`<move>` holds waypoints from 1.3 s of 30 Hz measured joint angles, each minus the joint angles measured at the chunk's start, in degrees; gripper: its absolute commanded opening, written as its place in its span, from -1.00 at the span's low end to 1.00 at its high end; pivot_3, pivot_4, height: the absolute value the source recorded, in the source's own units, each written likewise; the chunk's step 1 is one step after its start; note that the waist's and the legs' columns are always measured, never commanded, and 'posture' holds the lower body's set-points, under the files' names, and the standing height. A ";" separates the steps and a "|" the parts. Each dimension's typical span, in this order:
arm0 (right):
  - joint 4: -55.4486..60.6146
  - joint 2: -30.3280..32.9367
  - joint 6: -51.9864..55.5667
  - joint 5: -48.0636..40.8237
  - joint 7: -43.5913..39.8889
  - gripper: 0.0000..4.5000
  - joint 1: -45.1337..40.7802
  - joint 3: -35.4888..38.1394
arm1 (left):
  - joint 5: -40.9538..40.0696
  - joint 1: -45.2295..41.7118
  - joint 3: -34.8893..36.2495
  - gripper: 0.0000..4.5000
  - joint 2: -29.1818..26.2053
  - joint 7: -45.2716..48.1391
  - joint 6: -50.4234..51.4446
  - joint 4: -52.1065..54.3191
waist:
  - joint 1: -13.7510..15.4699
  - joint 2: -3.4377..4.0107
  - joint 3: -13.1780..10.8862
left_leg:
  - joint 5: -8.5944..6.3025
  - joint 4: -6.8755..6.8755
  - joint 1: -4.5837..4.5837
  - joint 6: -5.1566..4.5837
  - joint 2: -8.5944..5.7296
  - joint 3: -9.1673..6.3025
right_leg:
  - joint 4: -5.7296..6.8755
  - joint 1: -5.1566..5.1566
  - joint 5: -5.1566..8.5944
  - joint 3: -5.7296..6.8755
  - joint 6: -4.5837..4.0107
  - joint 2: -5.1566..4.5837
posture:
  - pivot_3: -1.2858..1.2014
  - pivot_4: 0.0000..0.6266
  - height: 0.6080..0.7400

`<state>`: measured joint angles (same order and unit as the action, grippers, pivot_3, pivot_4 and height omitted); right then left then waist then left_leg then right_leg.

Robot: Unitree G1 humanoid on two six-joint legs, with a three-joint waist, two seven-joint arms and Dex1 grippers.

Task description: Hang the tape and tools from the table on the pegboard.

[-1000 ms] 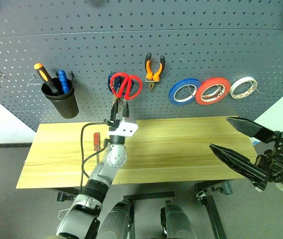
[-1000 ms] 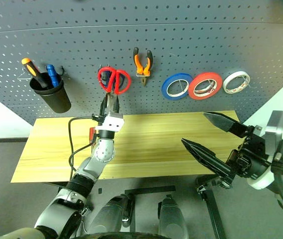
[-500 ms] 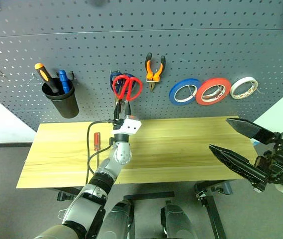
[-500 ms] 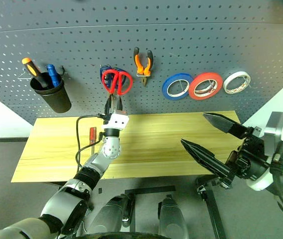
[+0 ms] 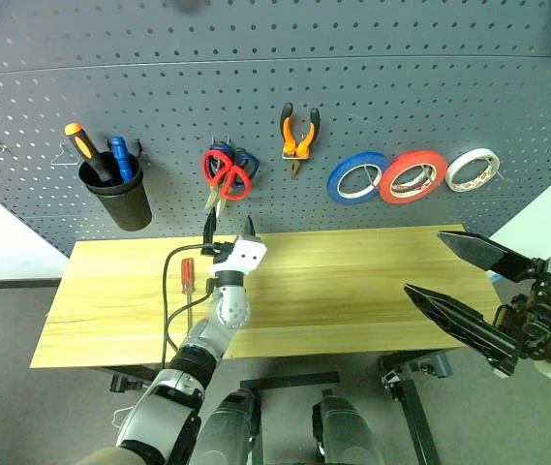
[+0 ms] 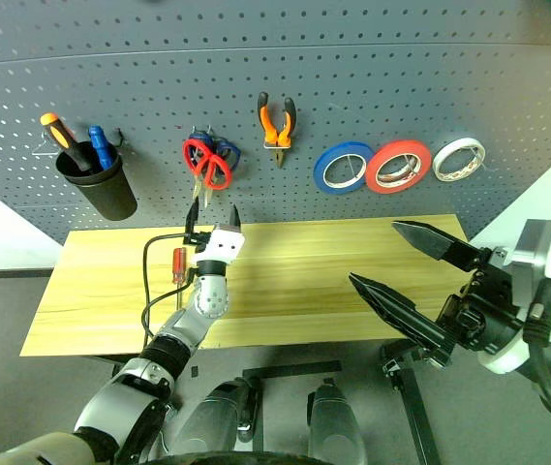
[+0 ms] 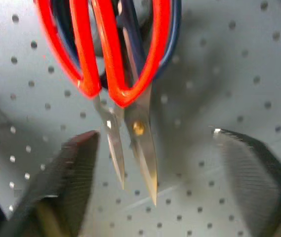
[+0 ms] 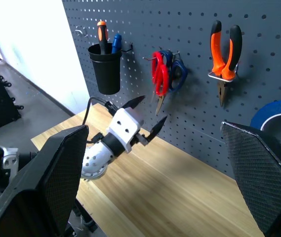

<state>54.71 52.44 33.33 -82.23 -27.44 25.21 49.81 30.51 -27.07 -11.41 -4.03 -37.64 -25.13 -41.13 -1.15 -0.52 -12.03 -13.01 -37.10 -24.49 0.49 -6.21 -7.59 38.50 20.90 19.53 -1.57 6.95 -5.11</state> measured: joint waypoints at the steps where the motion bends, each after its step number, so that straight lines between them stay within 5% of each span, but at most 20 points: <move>1: 0.00 0.01 0.00 0.00 -0.02 1.00 -0.02 0.00 | 0.00 0.92 0.00 0.99 -0.38 0.24 0.09 0.93 | 0.00 0.00 0.00 | 0.00 0.00 0.00 0.00 0.00 0.00 | -0.01 0.00 0.00 0.00 0.00 0.00 | -0.09 -0.40 1.00; 14: 0.73 0.41 0.80 3.93 -3.37 1.00 3.92 -0.03 | -6.23 7.89 5.98 0.99 -3.90 7.55 11.40 5.54 | 0.11 -0.01 -0.01 | -0.01 0.03 -0.01 -0.01 0.01 0.00 | -0.04 0.05 0.00 -0.02 0.00 -0.02 | -0.09 -0.36 1.00; 29: 1.19 0.86 1.21 7.26 -5.54 1.00 4.15 -0.82 | -21.57 -1.35 17.96 0.99 1.19 11.83 33.88 -3.44 | 0.03 -0.24 -0.10 | -0.01 0.03 -0.01 -0.01 0.01 0.00 | -0.05 0.02 0.00 -0.01 0.00 -0.01 | -0.09 -0.37 1.00; 39: 1.19 0.82 1.26 8.04 -5.82 1.00 4.88 -1.14 | -27.63 -1.61 21.56 0.99 4.22 14.29 58.07 13.61 | 0.09 -0.32 -0.10 | -0.01 0.02 -0.02 0.00 0.01 0.00 | -0.05 0.03 0.00 -0.01 0.00 0.00 | -0.08 -0.41 1.00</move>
<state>55.90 53.26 34.60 -74.19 -33.26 30.10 48.67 2.88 -28.68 10.15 0.19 -23.35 32.95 -27.52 -1.06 -0.84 -12.12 -13.02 -37.07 -24.51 0.48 -6.20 -7.59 38.45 20.93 19.53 -1.58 6.95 -5.11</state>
